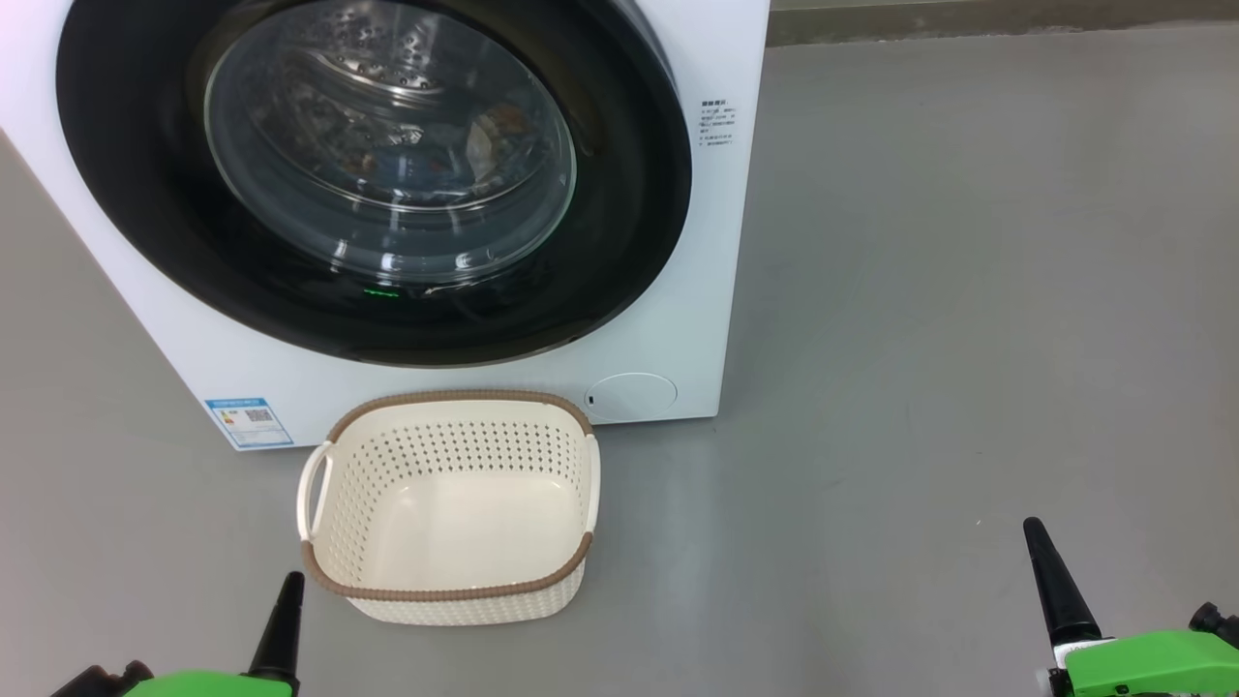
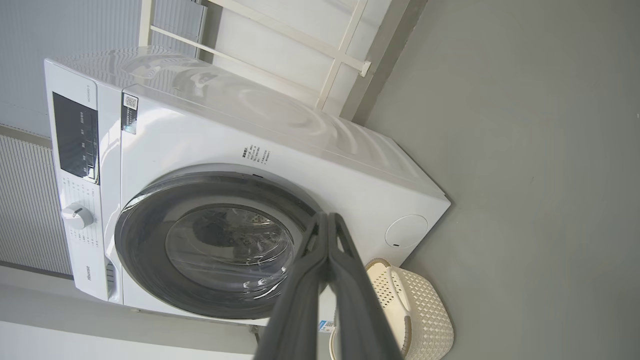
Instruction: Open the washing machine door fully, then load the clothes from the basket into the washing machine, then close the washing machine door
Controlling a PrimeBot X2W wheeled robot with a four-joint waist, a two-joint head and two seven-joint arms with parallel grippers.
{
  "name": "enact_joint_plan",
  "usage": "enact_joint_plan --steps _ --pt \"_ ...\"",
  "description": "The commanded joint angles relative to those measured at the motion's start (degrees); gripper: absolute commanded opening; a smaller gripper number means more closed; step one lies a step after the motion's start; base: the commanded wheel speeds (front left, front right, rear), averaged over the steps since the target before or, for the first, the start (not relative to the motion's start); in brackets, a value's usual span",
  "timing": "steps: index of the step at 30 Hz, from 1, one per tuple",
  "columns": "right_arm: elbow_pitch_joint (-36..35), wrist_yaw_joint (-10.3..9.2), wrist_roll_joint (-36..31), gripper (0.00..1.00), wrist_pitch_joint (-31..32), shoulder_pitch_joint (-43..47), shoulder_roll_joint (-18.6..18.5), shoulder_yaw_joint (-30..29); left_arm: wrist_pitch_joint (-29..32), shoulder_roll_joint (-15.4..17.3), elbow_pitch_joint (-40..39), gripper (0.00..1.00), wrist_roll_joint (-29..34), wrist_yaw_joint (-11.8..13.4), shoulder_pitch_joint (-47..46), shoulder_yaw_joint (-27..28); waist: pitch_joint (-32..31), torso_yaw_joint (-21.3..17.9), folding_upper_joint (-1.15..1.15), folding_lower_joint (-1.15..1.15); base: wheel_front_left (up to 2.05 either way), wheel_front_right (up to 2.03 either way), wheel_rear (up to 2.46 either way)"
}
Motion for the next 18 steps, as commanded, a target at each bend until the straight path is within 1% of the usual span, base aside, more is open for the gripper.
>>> enact_joint_plan --steps 1,18 --pt "-1.17 -0.24 1.79 0.0 0.41 -2.58 -0.2 0.69 0.39 1.15 -1.11 0.0 -1.53 -0.58 -2.49 1.84 -0.01 -0.04 0.0 0.0 0.0 0.0 0.0" --pt "-0.35 -0.29 12.22 0.0 3.16 -4.29 0.61 0.52 3.09 1.37 -0.94 0.0 -11.2 -1.51 -3.78 3.22 -0.16 -0.61 0.0 0.0 0.0 0.0 0.0"
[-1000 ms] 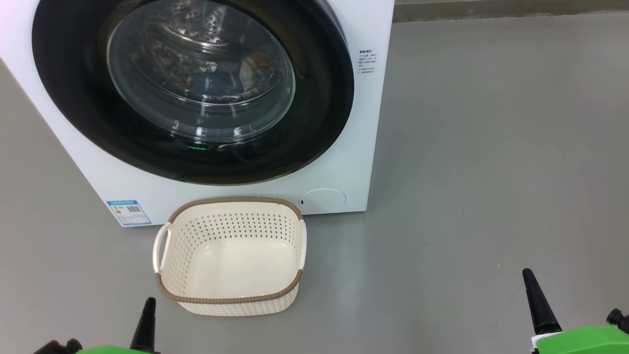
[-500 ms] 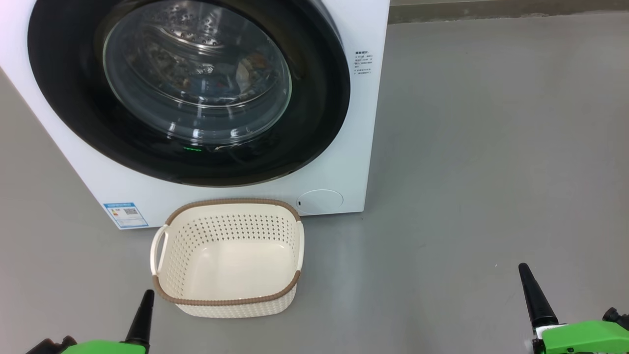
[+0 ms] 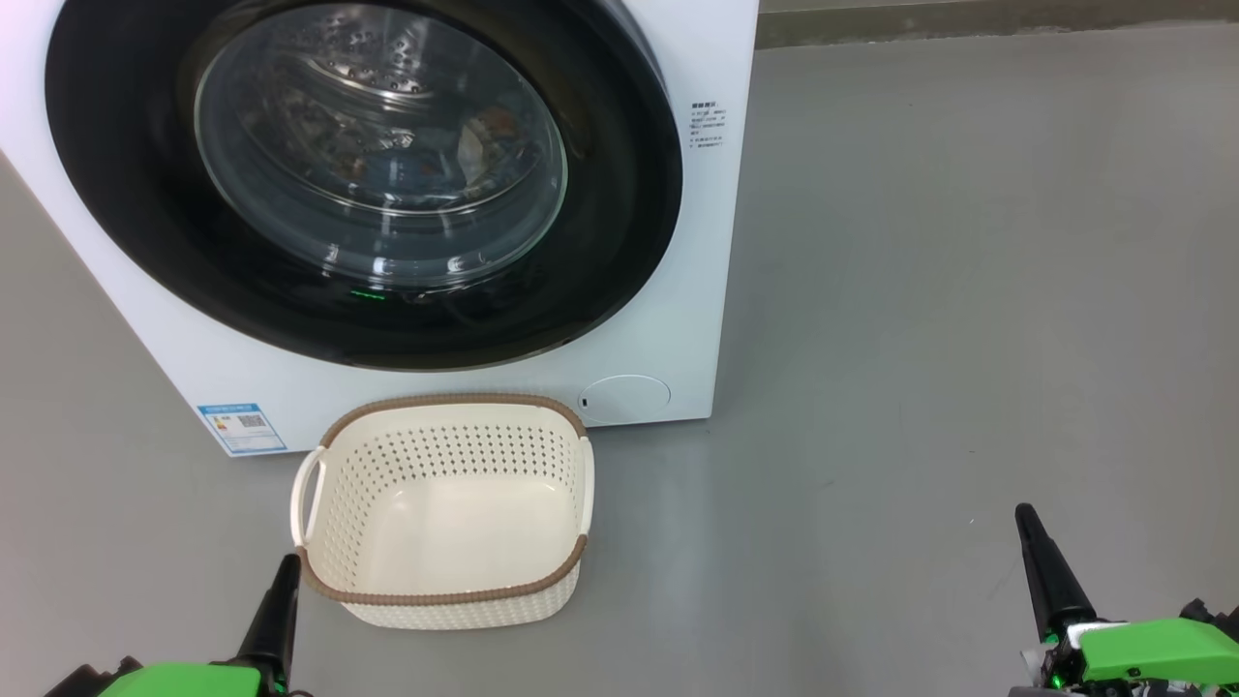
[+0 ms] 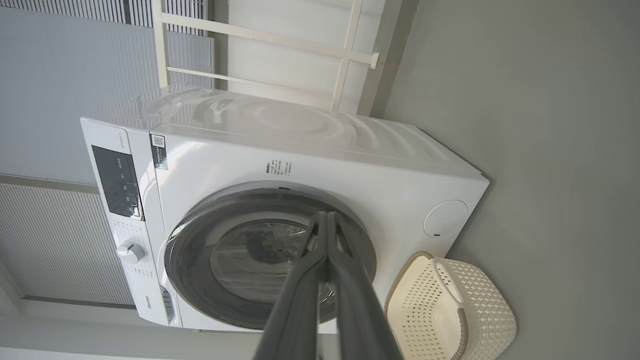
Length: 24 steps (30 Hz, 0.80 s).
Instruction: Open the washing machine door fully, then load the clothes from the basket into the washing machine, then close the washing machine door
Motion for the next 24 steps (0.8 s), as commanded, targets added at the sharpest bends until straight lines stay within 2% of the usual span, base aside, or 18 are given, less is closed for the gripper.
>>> enact_joint_plan --steps 1,11,24 --pt "-1.24 -0.29 2.73 0.0 0.65 -3.02 -0.08 0.86 0.78 1.35 -1.07 0.0 -2.12 -0.54 -2.75 2.12 -0.02 -0.08 0.0 0.0 0.0 0.0 0.0" --pt "-0.77 -0.32 8.6 0.0 2.2 -3.98 0.38 0.76 2.3 1.48 -0.97 0.0 -7.57 -1.06 -3.48 2.89 -0.11 -0.4 0.0 0.0 0.0 0.0 0.0" --pt "-0.75 -0.32 8.74 0.0 2.32 -4.03 0.45 0.68 2.36 1.48 -0.97 0.0 -7.75 -1.08 -3.51 2.93 -0.11 -0.41 0.0 0.0 0.0 0.0 0.0"
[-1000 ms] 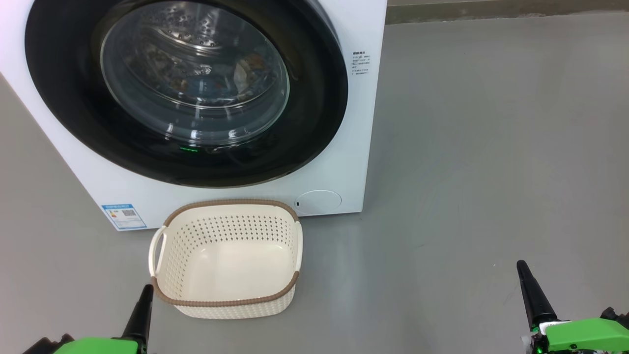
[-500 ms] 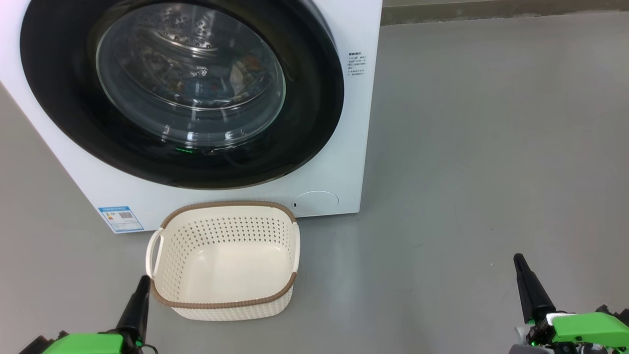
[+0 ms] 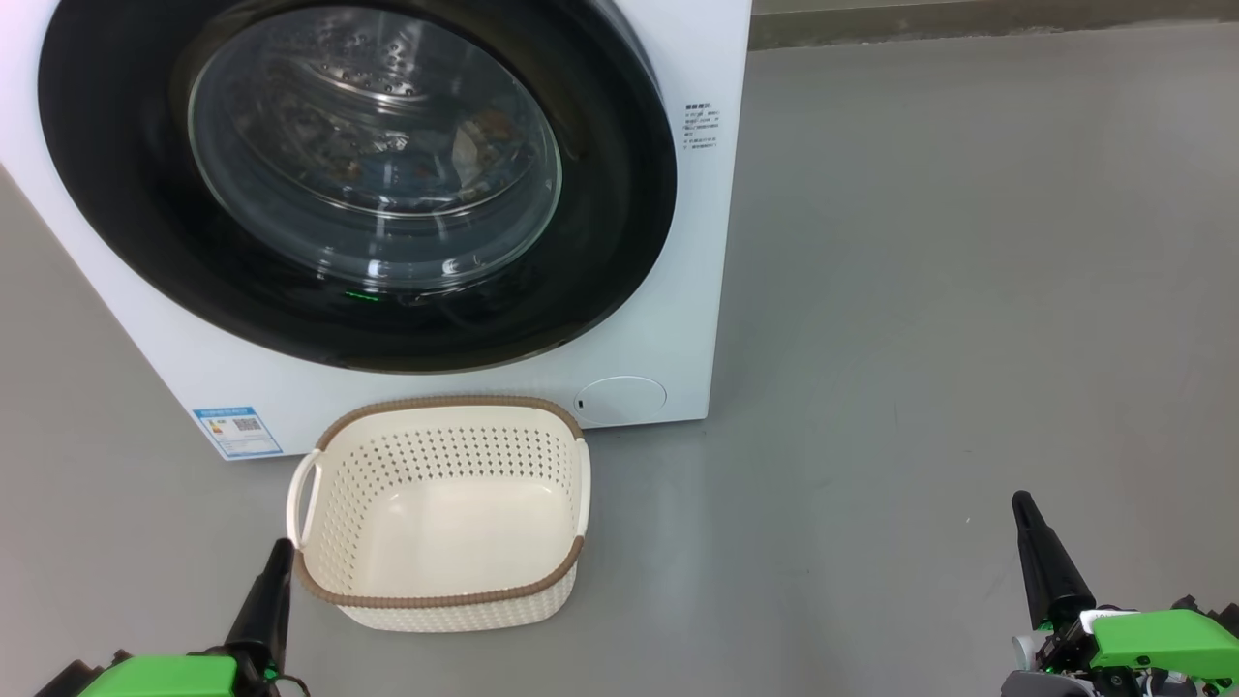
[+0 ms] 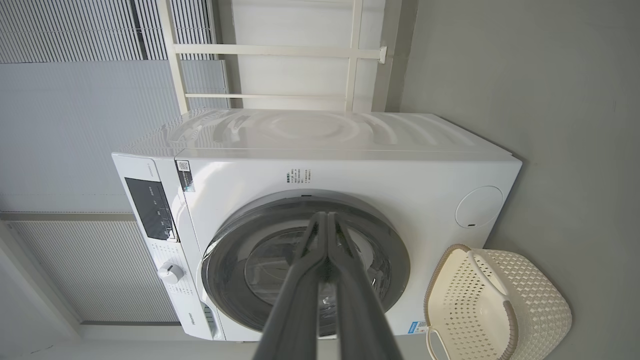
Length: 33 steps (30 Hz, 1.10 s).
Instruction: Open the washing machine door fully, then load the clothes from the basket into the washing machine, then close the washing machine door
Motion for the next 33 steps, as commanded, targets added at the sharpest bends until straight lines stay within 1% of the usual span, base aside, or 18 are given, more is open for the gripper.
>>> enact_joint_plan --steps 1,33 --pt "-1.4 0.1 0.05 0.0 0.28 -2.28 -0.13 1.19 0.36 1.11 -1.14 0.0 -0.46 -0.42 -2.34 2.02 0.0 0.0 0.0 0.0 0.0 0.0 0.0" --pt "-1.39 0.1 -0.06 0.0 0.39 -2.29 -0.04 1.06 0.37 1.1 -1.14 0.0 -0.45 -0.42 -2.34 2.03 0.0 0.0 0.0 0.0 0.0 0.0 0.0"
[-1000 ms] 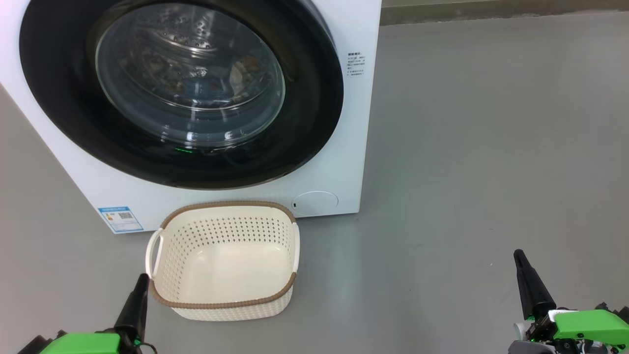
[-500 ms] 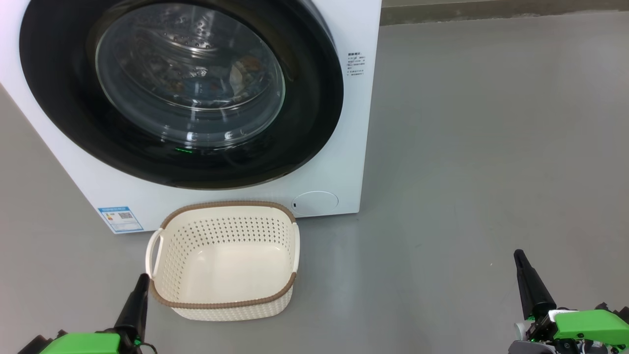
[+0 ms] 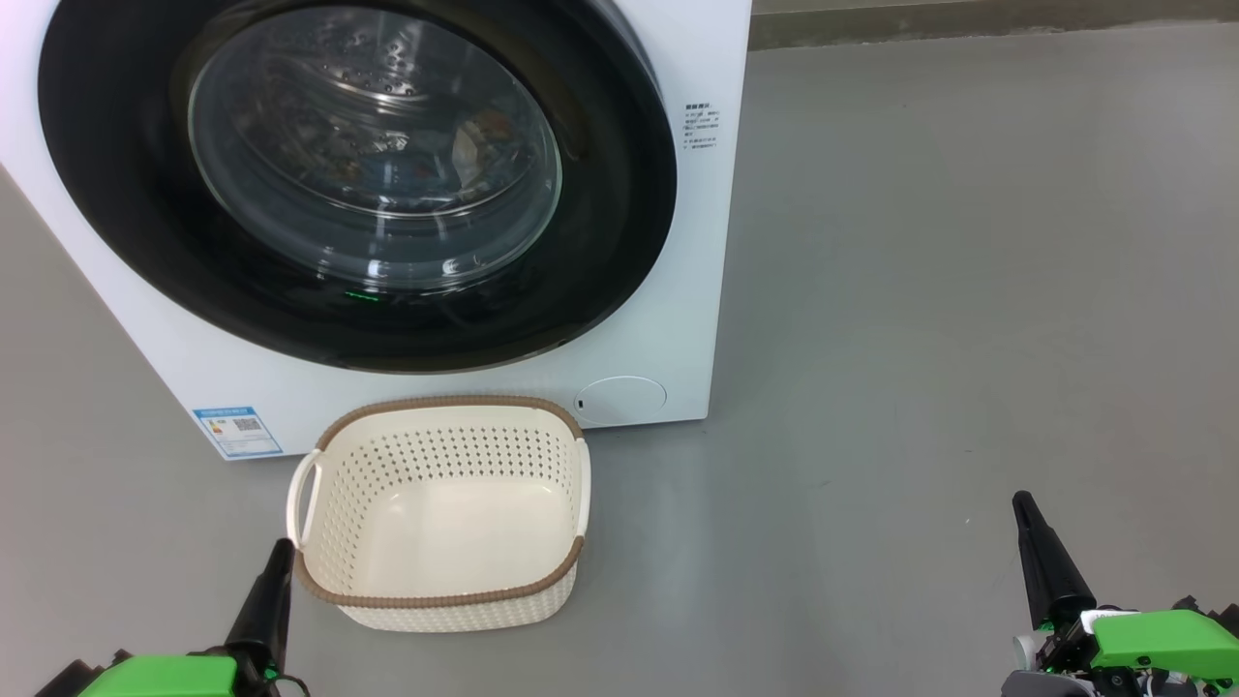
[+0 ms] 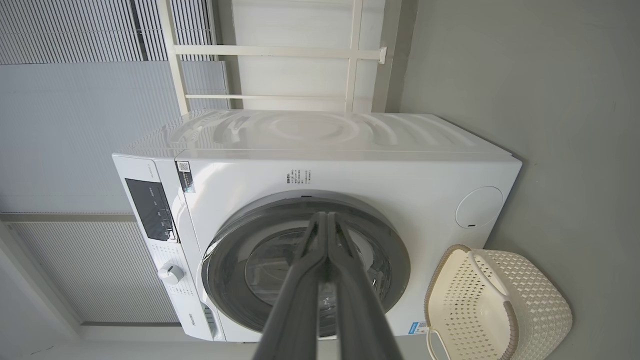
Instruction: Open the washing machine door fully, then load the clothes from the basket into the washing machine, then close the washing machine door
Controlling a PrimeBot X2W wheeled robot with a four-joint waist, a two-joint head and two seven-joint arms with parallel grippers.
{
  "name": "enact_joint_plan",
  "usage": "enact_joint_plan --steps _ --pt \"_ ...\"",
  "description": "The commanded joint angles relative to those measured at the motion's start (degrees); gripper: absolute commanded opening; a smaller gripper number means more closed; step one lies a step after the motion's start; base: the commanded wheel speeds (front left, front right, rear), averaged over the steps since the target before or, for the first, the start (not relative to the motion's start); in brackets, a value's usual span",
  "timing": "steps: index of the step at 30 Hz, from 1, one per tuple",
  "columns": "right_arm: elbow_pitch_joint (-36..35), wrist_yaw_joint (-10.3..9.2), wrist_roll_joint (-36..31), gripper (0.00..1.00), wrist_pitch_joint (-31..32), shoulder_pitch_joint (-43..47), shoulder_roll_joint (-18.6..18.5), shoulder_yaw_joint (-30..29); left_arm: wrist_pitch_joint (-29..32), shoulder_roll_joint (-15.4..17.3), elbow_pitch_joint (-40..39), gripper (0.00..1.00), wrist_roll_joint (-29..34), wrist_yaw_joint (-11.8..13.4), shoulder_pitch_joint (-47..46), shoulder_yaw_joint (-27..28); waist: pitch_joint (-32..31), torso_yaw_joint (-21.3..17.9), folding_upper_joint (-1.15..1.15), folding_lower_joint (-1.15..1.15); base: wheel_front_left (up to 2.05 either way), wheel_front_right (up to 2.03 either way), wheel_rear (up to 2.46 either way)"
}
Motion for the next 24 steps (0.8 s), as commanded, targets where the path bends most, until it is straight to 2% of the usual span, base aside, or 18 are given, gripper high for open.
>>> enact_joint_plan --steps 1,24 --pt "-1.4 0.1 -0.06 0.0 0.38 -2.29 -0.1 1.19 0.2 1.09 -1.14 0.0 -0.45 -0.42 -2.34 2.01 0.0 0.0 0.0 0.0 0.0 0.0 0.0" --pt "-1.4 0.1 -0.11 0.0 0.44 -2.3 -0.05 1.12 0.21 1.09 -1.15 0.0 -0.44 -0.42 -2.34 2.01 0.0 0.0 0.0 0.0 0.0 0.0 0.0"
